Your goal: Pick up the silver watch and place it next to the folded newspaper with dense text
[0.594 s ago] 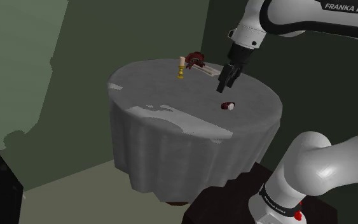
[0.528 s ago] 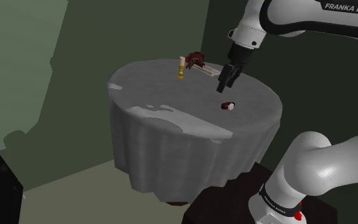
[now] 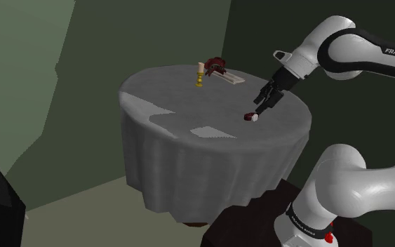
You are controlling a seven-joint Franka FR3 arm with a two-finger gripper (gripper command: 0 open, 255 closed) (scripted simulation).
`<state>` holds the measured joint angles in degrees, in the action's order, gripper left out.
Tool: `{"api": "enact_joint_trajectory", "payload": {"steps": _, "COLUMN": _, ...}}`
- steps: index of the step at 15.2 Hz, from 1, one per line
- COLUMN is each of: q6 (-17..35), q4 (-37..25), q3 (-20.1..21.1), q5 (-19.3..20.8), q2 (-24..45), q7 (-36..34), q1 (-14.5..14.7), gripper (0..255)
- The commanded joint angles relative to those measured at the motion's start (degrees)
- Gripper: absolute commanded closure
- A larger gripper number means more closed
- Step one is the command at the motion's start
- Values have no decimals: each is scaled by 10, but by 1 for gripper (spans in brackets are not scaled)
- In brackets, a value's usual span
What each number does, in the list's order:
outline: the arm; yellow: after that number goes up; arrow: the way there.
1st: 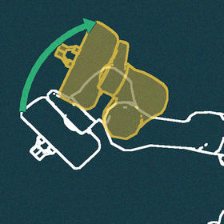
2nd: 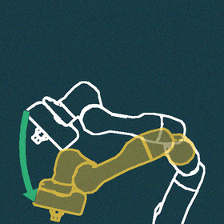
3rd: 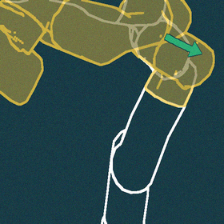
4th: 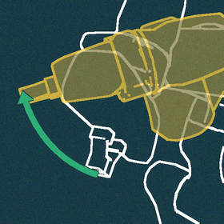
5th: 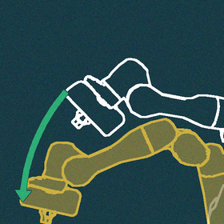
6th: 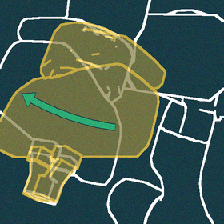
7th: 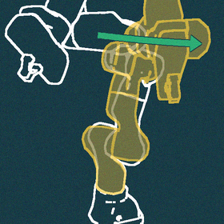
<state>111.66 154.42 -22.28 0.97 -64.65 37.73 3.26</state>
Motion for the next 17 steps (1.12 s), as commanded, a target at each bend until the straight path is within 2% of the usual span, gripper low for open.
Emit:
{"api": "enact_joint_trajectory", "payload": {"steps": 1, "q6": 23, "q4": 19, "q3": -16, "q5": 4, "q2": -5, "q7": 23, "q1": 5, "gripper": 0}}
{"api": "enact_joint_trajectory", "payload": {"steps": 6, "q6": 74, "q4": 53, "q3": -19, "q5": 3, "q2": 11, "q7": 24, "q1": 11, "gripper": 0}}
{"api": "enact_joint_trajectory", "payload": {"steps": 14, "q6": 74, "q4": 53, "q3": -19, "q5": 3, "q2": 11, "q7": 24, "q1": 11, "gripper": 0}}
{"api": "enact_joint_trajectory", "payload": {"steps": 15, "q6": 74, "q4": 53, "q3": -19, "q5": 3, "q2": 11, "q7": 24, "q1": 11, "gripper": 255}}
{"api": "enact_joint_trajectory", "payload": {"steps": 17, "q6": 74, "q4": 53, "q3": -19, "q5": 3, "q2": 11, "q7": 24, "q1": 11, "gripper": 255}}
